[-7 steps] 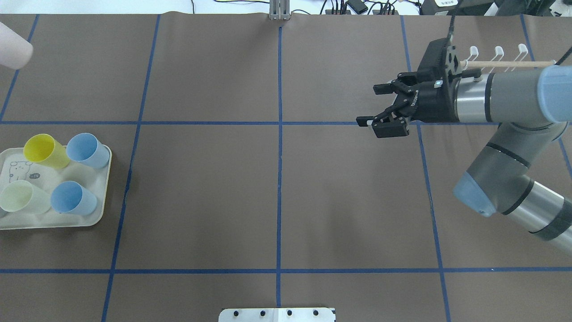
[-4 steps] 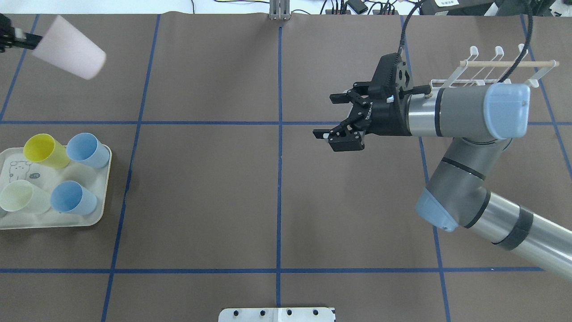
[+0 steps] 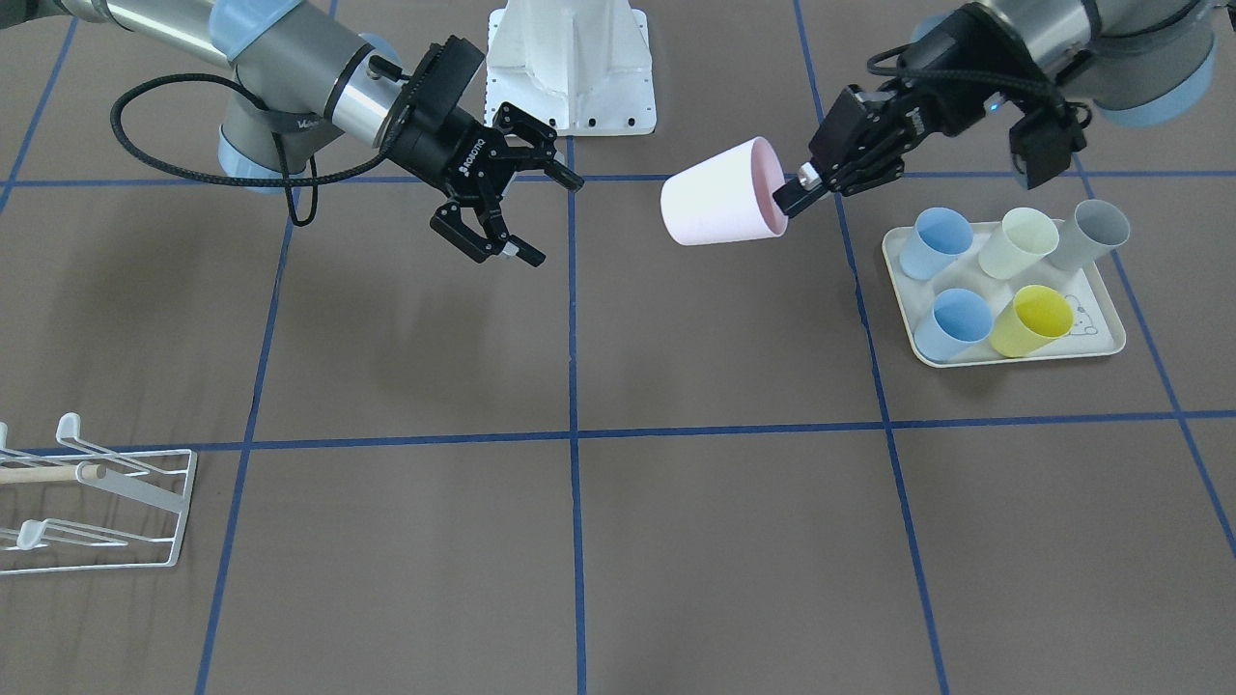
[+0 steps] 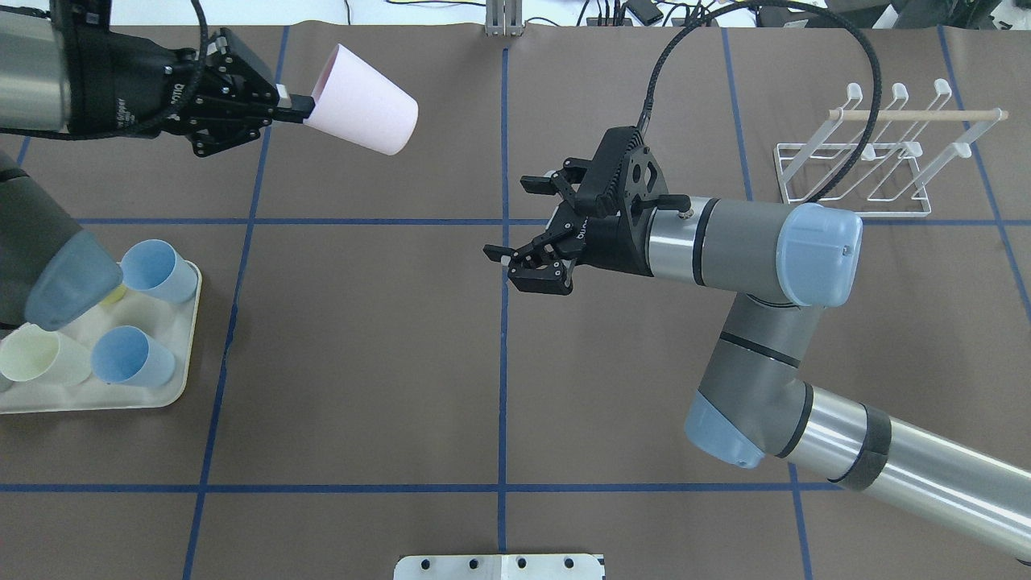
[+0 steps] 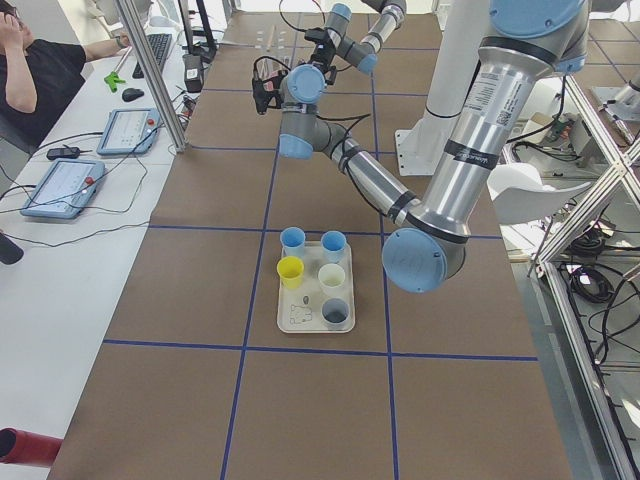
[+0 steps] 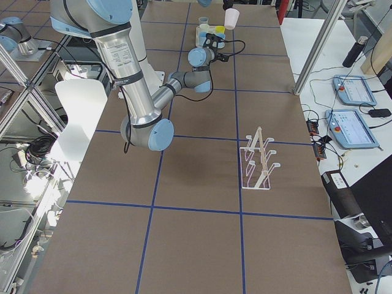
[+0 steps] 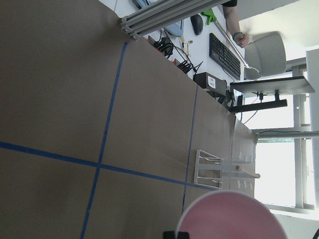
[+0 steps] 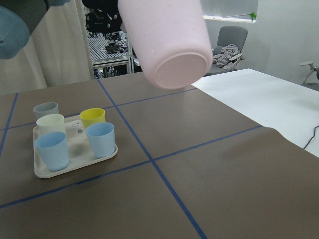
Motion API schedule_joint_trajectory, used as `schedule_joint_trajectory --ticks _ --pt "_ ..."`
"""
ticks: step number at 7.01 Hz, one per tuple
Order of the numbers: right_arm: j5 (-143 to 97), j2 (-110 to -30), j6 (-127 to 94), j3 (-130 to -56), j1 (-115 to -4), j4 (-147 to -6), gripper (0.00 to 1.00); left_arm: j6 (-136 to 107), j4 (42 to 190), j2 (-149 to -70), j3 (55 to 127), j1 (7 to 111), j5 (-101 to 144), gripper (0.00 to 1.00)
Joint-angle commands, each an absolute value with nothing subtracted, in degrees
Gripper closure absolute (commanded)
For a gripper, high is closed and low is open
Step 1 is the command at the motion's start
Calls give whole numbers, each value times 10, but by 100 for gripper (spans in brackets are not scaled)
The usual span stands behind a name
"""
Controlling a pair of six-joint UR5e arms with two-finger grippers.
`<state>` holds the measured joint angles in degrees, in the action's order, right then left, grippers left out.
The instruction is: Transfer IKEA cup to right arm and place on rack
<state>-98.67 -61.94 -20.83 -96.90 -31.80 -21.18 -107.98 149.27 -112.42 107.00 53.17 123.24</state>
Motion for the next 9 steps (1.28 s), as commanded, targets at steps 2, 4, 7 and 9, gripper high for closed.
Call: schedule_joint_trajectory --ticks 2,4,7,9 --pt "-981 -613 -198 -974 -311 -212 1 -1078 1492 -1136 1071 478 1217 100" --pt "-983 -612 -198 -974 -308 -212 1 -1060 1492 -1139 1071 456 1220 100" --pt "-982 -611 -198 -976 -301 -212 1 -1033 1490 -1138 1070 447 1218 100" --pt "-982 -611 -198 -976 -297 -212 1 -1032 1489 -1137 1069 435 1215 100"
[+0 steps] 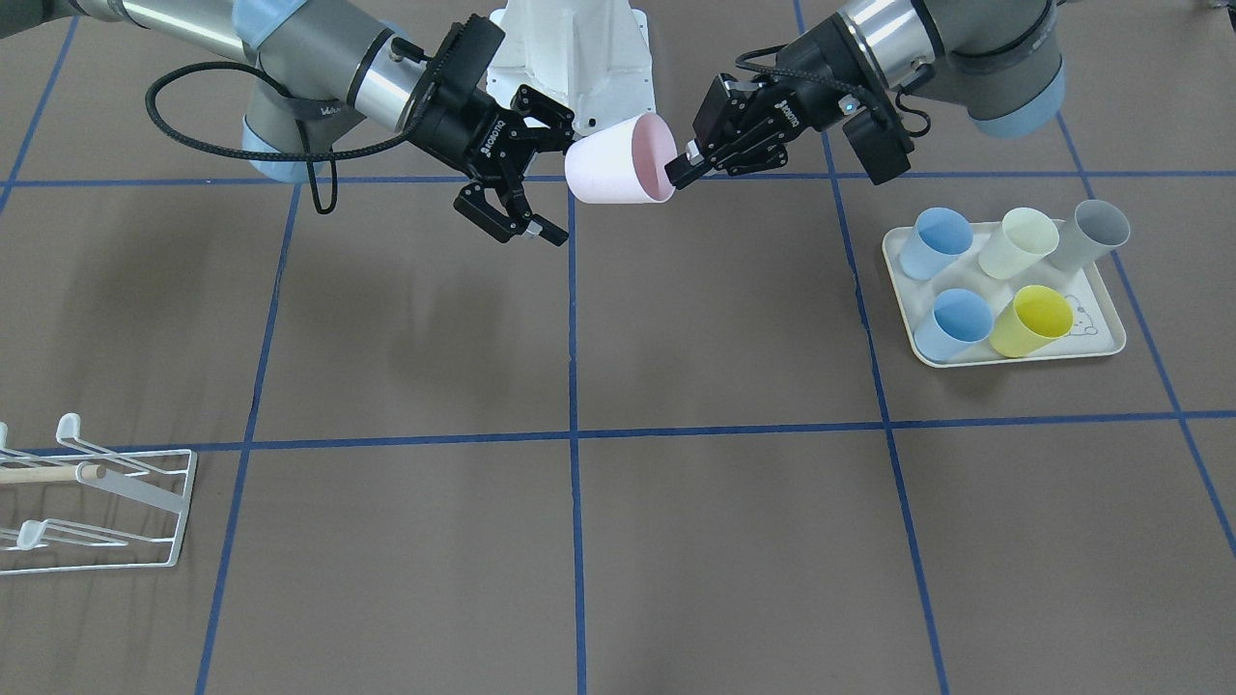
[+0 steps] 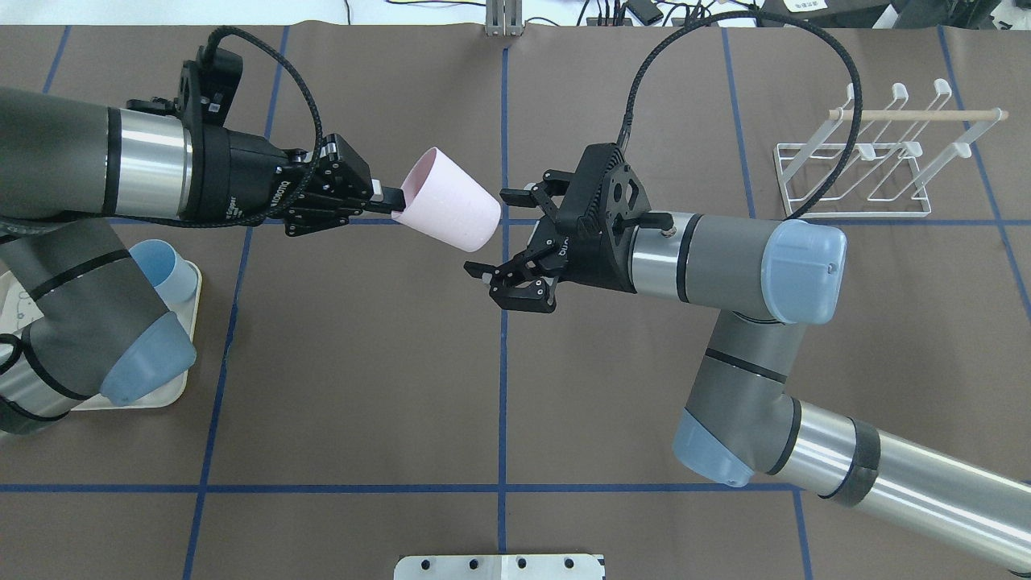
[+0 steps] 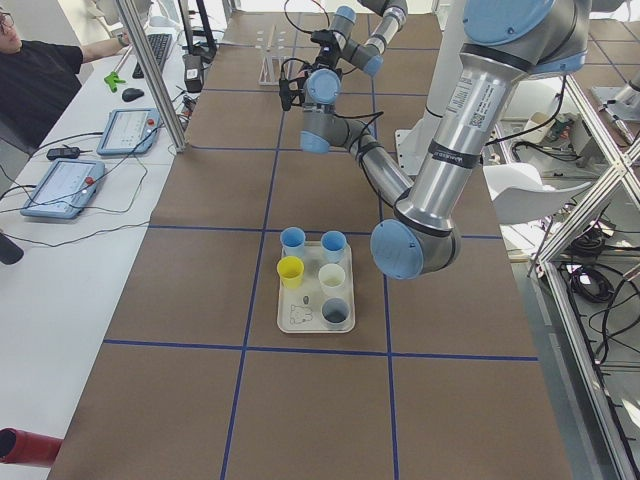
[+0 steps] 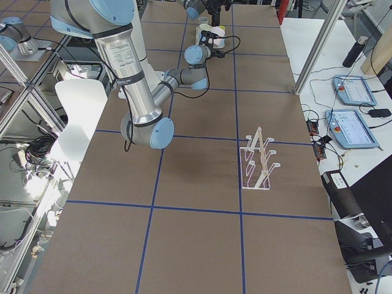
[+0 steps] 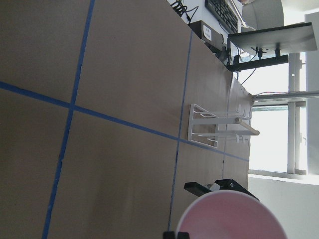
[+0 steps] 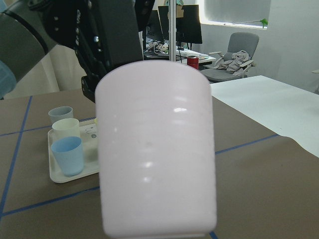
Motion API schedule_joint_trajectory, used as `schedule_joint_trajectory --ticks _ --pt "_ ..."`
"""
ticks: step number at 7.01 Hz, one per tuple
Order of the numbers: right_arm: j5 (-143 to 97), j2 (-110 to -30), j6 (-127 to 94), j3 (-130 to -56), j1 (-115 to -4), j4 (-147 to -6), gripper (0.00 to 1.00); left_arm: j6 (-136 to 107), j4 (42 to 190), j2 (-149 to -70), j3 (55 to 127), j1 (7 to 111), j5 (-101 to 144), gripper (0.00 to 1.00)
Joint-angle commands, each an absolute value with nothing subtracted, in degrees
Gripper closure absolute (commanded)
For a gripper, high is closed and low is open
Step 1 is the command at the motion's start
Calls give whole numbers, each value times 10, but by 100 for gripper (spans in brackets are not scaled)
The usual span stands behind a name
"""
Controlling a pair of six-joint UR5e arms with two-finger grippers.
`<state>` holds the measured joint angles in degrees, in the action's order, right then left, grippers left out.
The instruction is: Transfer IKEA cup to right arm and place on rack
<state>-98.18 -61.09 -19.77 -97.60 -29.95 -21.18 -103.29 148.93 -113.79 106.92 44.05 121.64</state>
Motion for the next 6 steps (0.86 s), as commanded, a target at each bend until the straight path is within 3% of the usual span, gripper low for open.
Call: schedule_joint_trajectory --ticks 1,6 --pt "-982 -608 -199 -976 -297 -212 1 -1031 1490 -1135 1069 431 1215 100" --pt "-982 -608 -198 -976 -294 -212 1 -1020 1489 -1140 1062 418 1215 100"
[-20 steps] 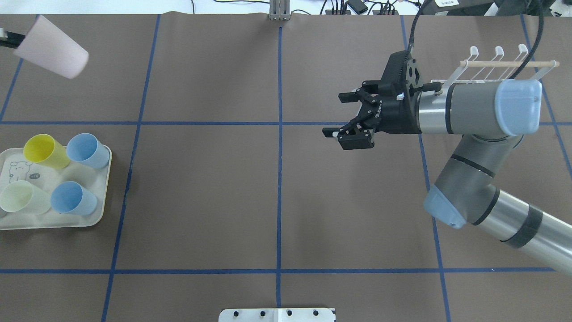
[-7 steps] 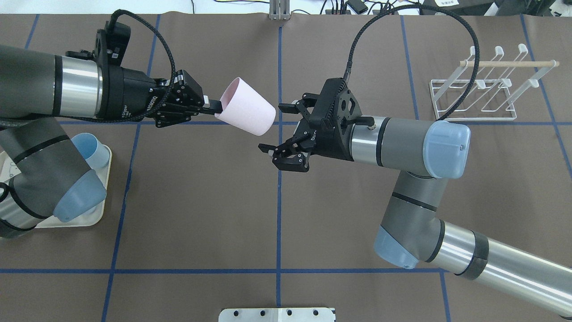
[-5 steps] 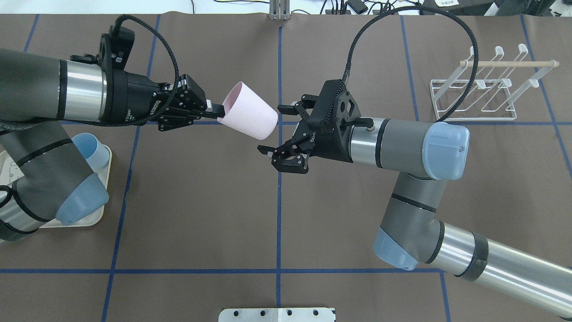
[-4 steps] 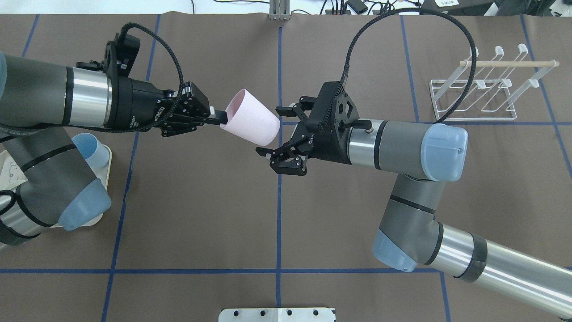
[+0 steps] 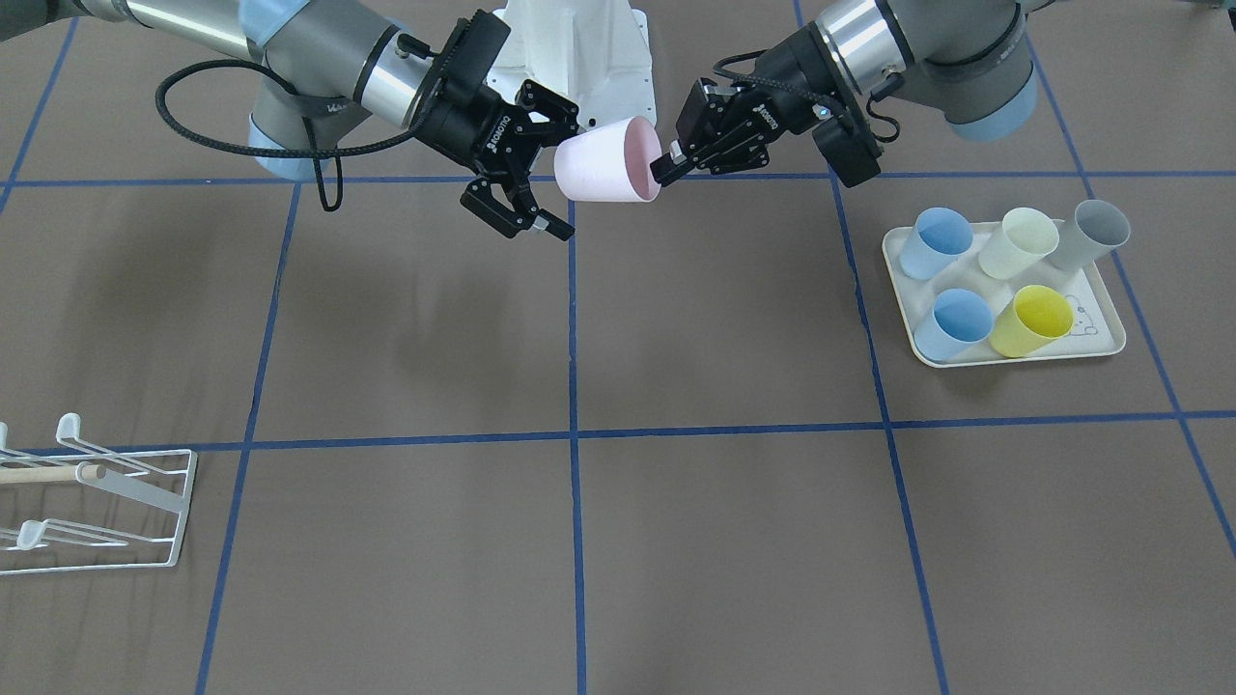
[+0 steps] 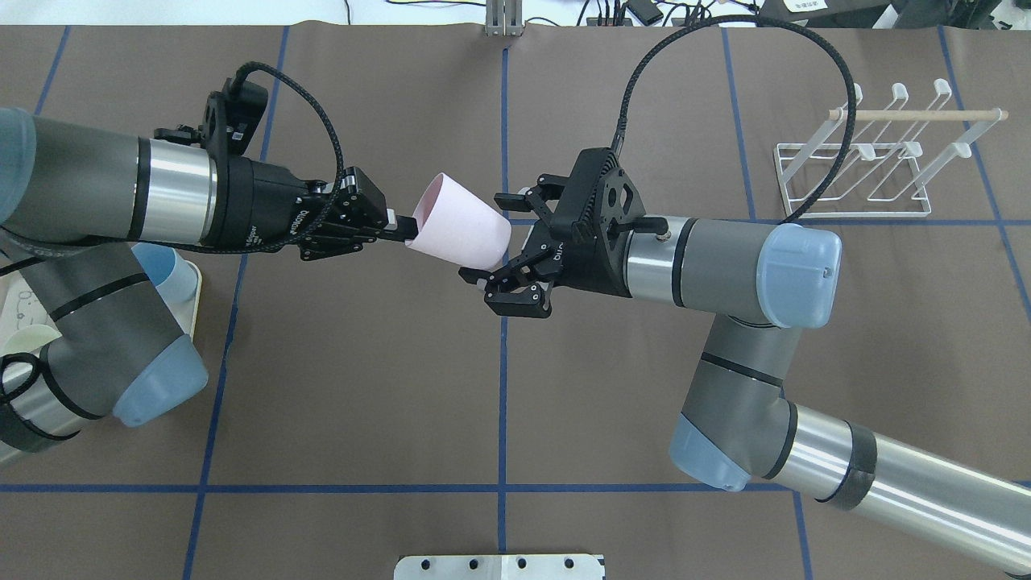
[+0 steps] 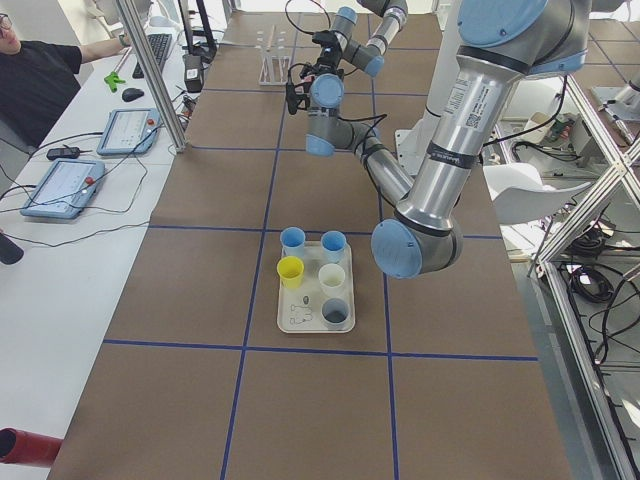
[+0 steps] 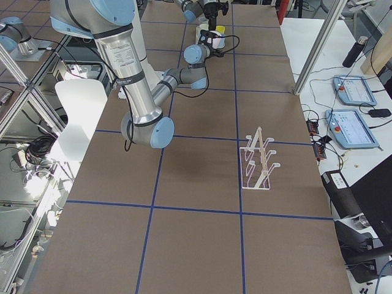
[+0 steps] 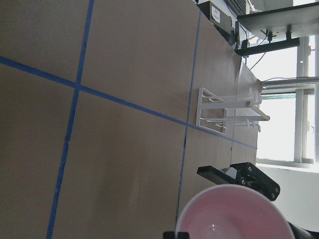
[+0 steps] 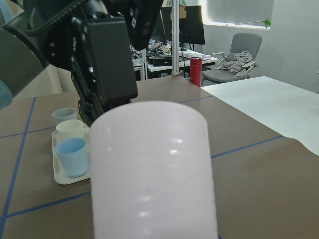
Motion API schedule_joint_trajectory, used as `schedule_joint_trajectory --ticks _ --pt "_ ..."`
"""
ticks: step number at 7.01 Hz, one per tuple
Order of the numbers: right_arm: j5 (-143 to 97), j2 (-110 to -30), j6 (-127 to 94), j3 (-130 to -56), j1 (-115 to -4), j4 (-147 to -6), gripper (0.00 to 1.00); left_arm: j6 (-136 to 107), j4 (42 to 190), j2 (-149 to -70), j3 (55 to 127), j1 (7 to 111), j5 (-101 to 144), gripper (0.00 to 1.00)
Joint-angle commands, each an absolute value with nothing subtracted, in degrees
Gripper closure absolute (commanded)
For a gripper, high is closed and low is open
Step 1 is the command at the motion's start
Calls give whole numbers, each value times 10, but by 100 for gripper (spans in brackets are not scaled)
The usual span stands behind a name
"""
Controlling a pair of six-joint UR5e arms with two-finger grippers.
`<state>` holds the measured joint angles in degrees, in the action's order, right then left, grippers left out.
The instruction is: Transfer IKEA cup to right arm and place on rack
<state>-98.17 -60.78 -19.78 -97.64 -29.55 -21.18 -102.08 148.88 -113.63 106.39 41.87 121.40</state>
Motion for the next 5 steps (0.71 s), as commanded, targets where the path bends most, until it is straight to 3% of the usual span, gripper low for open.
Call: schedule_joint_trajectory --ticks 1,5 --pt "-982 -608 -198 -976 -294 -212 1 -1020 1489 -1141 1062 418 1215 100" --pt "-982 -607 -198 -976 -292 -212 1 -1011 1487 -1142 1057 419 1215 100"
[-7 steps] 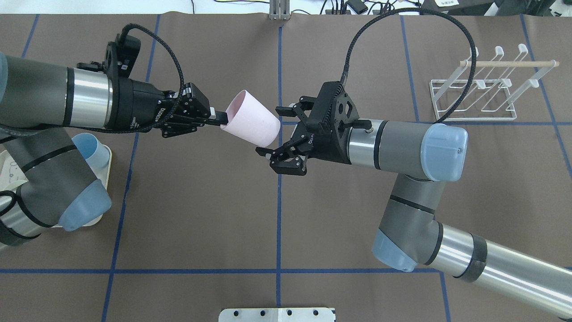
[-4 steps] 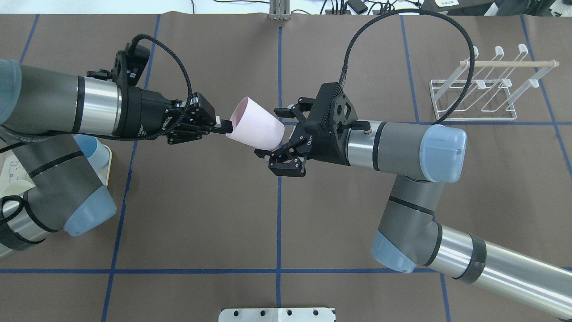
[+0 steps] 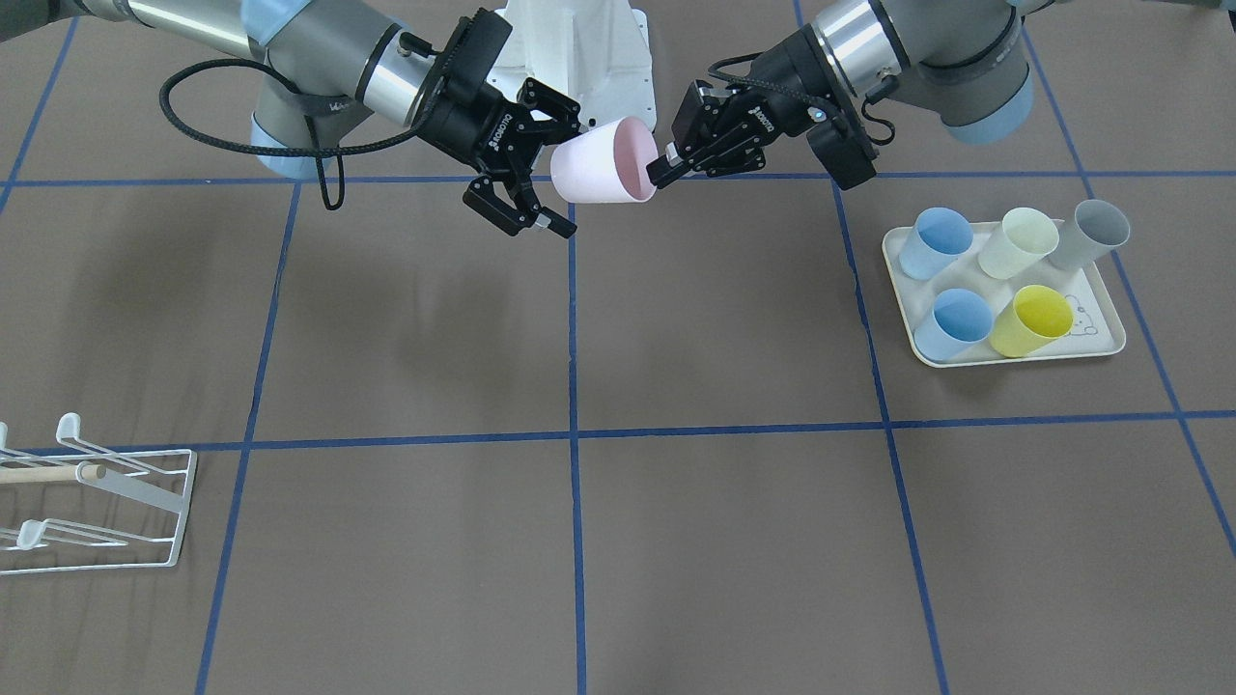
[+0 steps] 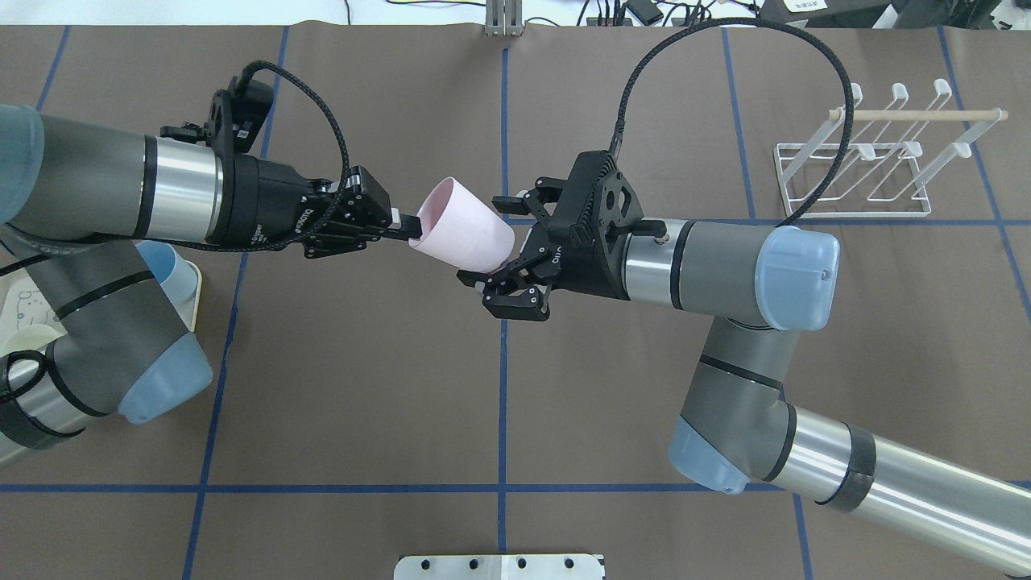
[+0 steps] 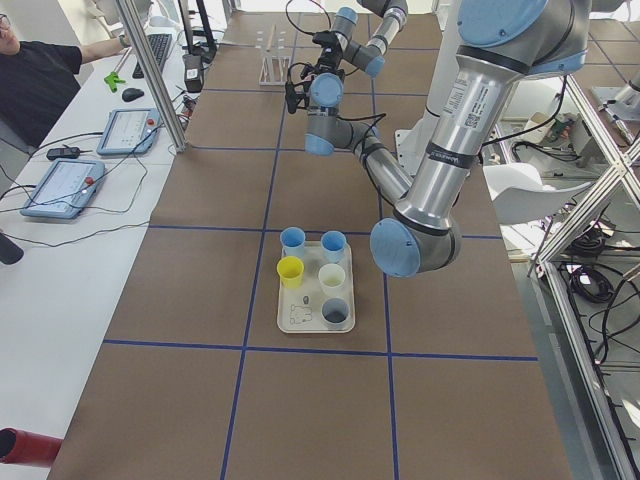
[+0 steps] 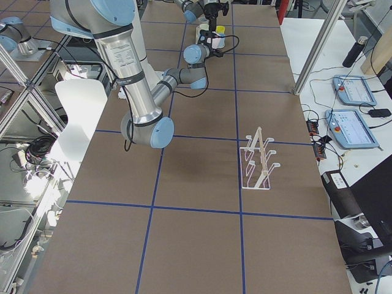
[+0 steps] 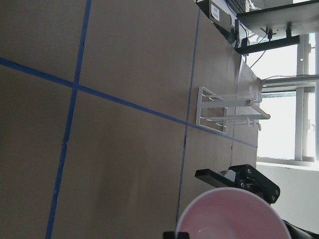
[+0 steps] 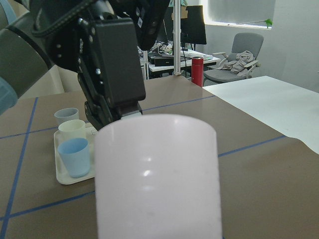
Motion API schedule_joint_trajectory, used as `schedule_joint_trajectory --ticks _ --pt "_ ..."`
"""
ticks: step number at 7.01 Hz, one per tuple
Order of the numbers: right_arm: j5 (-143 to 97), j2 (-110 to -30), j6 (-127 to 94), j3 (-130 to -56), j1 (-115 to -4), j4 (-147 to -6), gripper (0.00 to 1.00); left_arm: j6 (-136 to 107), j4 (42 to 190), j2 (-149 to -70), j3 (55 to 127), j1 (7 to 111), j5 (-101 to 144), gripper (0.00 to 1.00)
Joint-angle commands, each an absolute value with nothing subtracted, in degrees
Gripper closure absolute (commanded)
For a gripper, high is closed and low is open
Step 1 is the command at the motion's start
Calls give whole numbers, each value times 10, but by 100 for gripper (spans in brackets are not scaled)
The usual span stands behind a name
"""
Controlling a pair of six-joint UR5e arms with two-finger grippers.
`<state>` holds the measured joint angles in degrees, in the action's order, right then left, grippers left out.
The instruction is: Transfer IKEA cup to right arm and place on rack
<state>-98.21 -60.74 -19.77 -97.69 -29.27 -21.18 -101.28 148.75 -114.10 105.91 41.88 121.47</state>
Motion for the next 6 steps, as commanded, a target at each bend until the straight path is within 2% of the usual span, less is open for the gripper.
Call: schedule_joint_trajectory --ticks 1,5,6 --pt "-982 -607 -198 -977 -291 -212 1 -1011 1487 -1142 1056 419 1215 100" --pt "-983 -607 -198 -980 -288 -212 3 -1008 1487 -1142 1053 419 1215 100" --pt "-986 -607 -198 -980 -288 -212 10 -1008 1487 -1142 1053 419 1215 100"
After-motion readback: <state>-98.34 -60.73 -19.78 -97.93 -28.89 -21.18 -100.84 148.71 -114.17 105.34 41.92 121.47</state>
